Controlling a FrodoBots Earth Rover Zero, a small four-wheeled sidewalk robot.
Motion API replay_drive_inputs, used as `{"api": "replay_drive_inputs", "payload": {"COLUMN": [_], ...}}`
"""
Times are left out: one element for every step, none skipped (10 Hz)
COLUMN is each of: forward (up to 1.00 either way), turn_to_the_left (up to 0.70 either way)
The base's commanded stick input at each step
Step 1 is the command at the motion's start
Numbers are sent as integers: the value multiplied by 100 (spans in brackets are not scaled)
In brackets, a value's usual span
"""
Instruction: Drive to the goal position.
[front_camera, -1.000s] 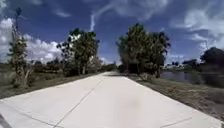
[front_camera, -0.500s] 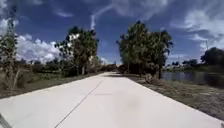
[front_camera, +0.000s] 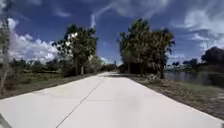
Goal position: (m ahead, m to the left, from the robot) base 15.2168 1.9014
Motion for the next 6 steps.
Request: {"api": "replay_drive_inputs", "payload": {"forward": [85, 85, 85, 85, 85, 85], "turn_to_the_left": [0, 0, 0, 0, 0, 0]}}
